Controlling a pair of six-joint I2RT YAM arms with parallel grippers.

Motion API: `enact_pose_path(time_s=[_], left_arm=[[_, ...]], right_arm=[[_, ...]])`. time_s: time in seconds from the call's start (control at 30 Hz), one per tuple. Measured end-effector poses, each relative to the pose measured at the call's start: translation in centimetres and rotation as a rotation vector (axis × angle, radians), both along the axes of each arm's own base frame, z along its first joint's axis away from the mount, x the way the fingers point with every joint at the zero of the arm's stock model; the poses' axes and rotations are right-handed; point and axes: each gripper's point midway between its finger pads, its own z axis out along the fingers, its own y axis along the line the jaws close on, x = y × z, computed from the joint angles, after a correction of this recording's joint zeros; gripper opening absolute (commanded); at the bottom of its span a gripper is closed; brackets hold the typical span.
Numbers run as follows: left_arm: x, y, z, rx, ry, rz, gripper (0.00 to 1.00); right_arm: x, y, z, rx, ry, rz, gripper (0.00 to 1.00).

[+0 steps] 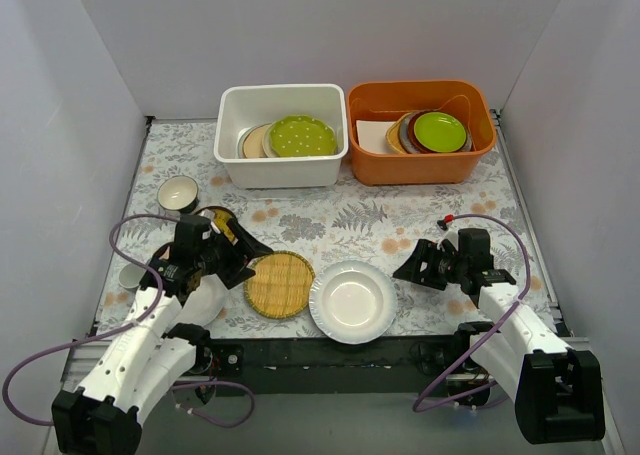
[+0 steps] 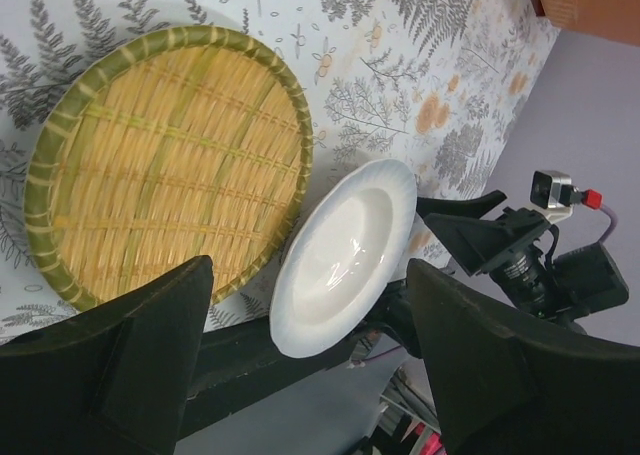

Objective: Place the plates into the plastic bin on the countertop
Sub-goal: Pick up the plate from the corner of the board.

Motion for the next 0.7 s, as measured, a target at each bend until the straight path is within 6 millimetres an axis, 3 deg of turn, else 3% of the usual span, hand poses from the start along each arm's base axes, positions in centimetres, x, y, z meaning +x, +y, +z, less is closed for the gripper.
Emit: enact_pose_path(time_s=[0.7], left_arm=[[-5.7, 3.1, -6.6, 0.133, 0.287, 0.138, 0.69]], right_arm=[[-0.4, 0.3, -0.5, 0.021, 0.008, 0.003, 0.75]])
